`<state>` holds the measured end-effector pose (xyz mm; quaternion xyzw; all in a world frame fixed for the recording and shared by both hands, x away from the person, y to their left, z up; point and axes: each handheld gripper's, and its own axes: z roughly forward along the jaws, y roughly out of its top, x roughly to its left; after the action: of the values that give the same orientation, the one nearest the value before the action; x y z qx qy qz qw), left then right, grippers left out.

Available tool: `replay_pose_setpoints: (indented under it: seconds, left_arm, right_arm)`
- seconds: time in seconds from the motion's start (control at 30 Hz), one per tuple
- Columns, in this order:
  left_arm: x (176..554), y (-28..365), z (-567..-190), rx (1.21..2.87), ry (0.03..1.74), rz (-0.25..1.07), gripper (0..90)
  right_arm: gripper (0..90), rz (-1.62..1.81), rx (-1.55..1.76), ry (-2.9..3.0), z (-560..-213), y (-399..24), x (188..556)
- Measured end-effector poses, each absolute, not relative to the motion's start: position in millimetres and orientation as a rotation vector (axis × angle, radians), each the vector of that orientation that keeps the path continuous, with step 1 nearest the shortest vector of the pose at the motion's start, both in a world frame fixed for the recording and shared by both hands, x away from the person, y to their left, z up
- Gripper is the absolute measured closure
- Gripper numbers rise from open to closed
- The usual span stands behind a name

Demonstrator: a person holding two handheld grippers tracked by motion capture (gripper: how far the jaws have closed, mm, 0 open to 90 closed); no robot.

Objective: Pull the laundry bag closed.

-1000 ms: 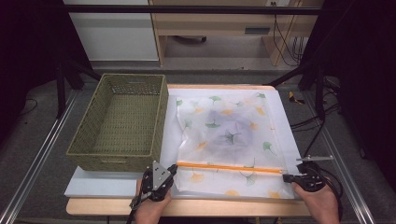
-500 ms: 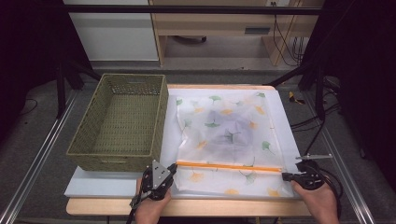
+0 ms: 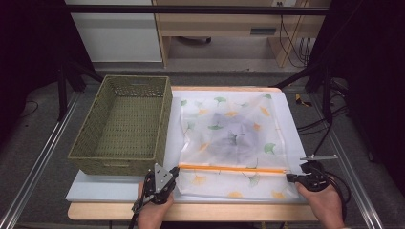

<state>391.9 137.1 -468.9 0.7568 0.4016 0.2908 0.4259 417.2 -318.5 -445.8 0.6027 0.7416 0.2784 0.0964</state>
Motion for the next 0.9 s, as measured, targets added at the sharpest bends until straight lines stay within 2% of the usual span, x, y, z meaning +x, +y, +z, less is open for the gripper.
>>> replay_pose_setpoints:
  seconds: [0.27, 0.37, 0.43, 0.57, 0.67, 0.9]
  left_arm:
    - [389.1, 135.8, -467.1, 1.875, 0.998, 0.730, 86.6]
    - [383.2, 134.4, -464.1, 1.858, 0.998, 0.760, 79.9]
    - [379.4, 133.9, -462.1, 1.848, 0.988, 0.758, 74.1]
    - [372.4, 135.5, -453.0, 1.800, 0.984, 0.770, 62.1]
    - [371.6, 136.3, -446.6, 1.774, 0.988, 0.719, 49.5]
    - [371.1, 135.3, -439.3, 1.746, 0.963, 0.654, 34.5]
  right_arm:
    - [90.0, 0.846, 1.770, 2.189, -444.1, -321.5, 414.1]
    - [88.7, 0.910, 1.718, 2.142, -439.6, -322.4, 411.2]
    - [80.1, 0.934, 1.698, 2.122, -435.6, -322.2, 409.7]
    - [75.7, 0.978, 1.634, 2.109, -428.6, -318.9, 406.4]
    - [64.5, 1.020, 1.583, 2.079, -425.6, -315.5, 403.4]
    - [45.1, 1.082, 1.499, 2.039, -423.3, -304.7, 406.7]
